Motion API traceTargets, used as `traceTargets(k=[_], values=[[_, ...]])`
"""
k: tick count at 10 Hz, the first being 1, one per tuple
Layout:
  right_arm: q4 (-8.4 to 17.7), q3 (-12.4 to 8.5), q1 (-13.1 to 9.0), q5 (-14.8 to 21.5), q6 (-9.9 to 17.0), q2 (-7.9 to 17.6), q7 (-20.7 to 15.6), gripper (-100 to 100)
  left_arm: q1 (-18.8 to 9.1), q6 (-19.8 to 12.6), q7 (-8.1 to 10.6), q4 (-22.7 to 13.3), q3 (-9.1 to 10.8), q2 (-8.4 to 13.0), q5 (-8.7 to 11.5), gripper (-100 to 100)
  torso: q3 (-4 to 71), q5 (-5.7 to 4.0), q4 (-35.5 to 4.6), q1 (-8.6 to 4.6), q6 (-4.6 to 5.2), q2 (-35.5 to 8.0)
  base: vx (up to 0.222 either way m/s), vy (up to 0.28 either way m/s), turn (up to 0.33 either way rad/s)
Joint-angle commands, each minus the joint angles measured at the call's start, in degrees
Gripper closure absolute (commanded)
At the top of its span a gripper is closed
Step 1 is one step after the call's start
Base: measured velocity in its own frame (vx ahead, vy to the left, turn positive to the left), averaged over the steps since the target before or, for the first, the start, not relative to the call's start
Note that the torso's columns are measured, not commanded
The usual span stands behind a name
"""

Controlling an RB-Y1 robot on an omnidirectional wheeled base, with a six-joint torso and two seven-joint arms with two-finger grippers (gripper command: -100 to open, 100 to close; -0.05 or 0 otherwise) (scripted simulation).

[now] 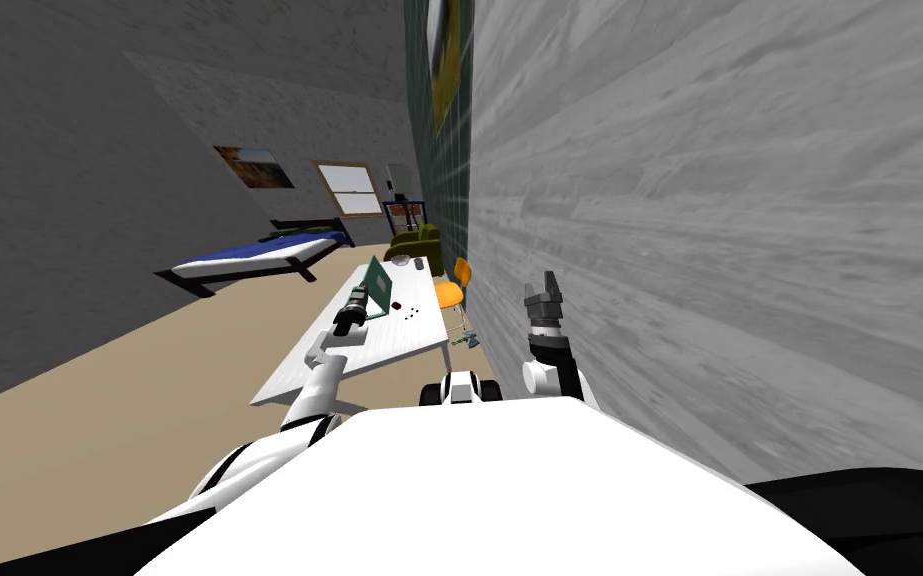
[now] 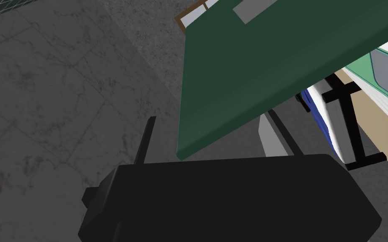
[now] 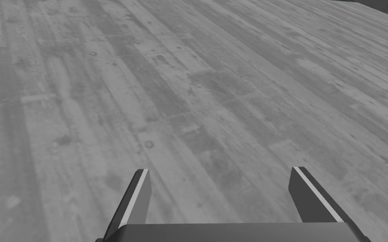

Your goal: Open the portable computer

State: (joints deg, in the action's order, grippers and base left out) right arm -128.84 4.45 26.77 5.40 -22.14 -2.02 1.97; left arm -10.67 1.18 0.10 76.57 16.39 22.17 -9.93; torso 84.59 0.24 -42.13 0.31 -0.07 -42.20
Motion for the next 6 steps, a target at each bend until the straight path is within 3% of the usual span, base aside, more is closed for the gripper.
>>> traceTargets(k=[1,2,5,6], values=[[0.0,0.0,0.0,0.0,0.0,0.0,0.0,0,-1.0,0.6,-0.28,-3.9,0.05,-0.4,0.2,100,0.1,0.01,0.1,-0.17,0.1,0.1,0.004,0.015,-0.015],[0.0,0.0,0.0,0.0,0.0,0.0,0.0,0,-4.5,2.5,-1.4,-5.8,-0.47,-1.6,2.0,100,0.2,0.14,0.4,-0.2,0.13,0.3,-0.03,0.055,0.163],[0.0,0.0,0.0,0.0,0.0,0.0,0.0,0,-5.2,2.5,-1.4,-9.3,-0.47,-1.6,2.0,100,0.2,0.08,0.3,-0.14,0.23,0.4,-0.018,0.026,0.039],[0.0,0.0,0.0,0.0,0.0,0.0,0.0,0,-9.0,4.4,-2.51,-11.7,-1.0,-2.8,3.8,100,0.3,0.13,0.4,-0.17,0.24,0.5,-0.015,0.053,0.193]])
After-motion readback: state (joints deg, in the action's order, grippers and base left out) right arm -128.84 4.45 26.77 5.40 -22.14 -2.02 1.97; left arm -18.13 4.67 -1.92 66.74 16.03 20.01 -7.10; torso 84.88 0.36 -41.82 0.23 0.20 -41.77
